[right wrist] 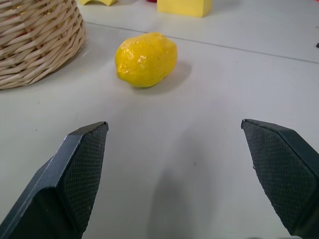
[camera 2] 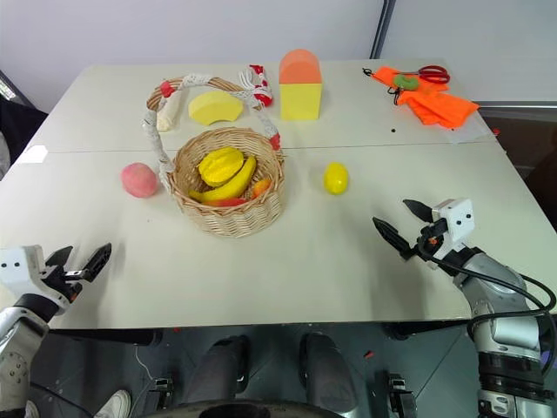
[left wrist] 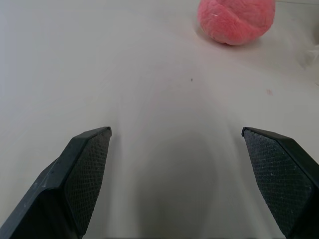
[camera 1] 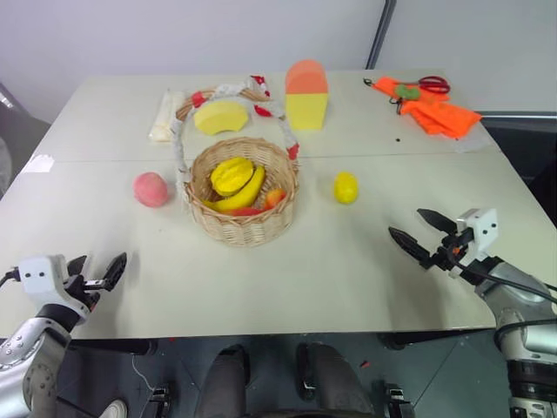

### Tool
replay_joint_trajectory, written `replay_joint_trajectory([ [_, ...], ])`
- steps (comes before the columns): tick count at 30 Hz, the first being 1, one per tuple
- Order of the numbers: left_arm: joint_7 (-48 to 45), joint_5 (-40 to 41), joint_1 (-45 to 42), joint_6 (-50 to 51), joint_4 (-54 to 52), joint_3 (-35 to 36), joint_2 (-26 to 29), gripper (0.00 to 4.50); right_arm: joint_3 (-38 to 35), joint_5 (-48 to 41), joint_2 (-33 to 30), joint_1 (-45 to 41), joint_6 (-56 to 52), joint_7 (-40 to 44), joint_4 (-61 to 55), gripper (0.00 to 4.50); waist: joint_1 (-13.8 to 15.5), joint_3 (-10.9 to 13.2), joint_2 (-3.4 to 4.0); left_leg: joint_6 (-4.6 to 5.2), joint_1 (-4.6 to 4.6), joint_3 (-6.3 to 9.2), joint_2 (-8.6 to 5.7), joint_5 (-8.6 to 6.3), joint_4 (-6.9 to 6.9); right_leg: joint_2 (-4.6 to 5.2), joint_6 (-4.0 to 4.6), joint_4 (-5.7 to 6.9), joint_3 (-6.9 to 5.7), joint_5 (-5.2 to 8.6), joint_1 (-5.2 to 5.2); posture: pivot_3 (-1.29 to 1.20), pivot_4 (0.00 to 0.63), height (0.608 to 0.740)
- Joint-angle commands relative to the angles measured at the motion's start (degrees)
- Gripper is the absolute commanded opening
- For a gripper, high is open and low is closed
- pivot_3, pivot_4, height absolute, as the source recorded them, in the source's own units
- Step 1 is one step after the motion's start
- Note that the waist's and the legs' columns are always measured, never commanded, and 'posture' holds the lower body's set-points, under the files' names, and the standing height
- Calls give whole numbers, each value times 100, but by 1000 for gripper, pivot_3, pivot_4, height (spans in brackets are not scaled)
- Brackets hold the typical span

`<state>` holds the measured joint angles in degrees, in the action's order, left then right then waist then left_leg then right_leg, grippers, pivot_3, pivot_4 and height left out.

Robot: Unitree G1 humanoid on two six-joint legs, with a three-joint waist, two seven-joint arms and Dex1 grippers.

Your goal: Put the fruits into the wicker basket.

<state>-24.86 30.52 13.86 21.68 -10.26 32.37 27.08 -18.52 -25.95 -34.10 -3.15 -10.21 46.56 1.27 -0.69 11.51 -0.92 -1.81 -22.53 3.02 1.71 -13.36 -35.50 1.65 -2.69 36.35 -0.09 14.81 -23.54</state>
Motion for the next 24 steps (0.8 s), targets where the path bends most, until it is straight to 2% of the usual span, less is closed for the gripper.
replay_joint_trajectory([
  [1,4,-29,35,-148,-236,73,11,4500,-62,-18,-23,-86,139,23,-30,4459,2,0,0,0,0,0,0,0,1,0,0,0,0,0,0,0,150,740],
  [10,212,176,-370,233,-464,-101,-38,4500,76,-180,-16,-247,-134,35,-374,4459,4,0,0,0,1,-3,-5,0,4,-3,1,-1,0,-2,1,0,150,740],
  [19,481,210,-1715,1062,-486,-464,474,4500,270,-1007,-507,-399,-1212,348,-2127,4459,9,0,0,1,3,-3,-7,1,4,-16,-3,3,-2,-6,4,0,150,740],
  [24,816,-164,-2537,1704,-207,-901,838,4500,722,-1574,-725,-751,-1933,298,-3320,4459,-6,0,0,1,5,-3,-6,1,5,-20,-6,5,-3,-8,4,0,150,740],
])
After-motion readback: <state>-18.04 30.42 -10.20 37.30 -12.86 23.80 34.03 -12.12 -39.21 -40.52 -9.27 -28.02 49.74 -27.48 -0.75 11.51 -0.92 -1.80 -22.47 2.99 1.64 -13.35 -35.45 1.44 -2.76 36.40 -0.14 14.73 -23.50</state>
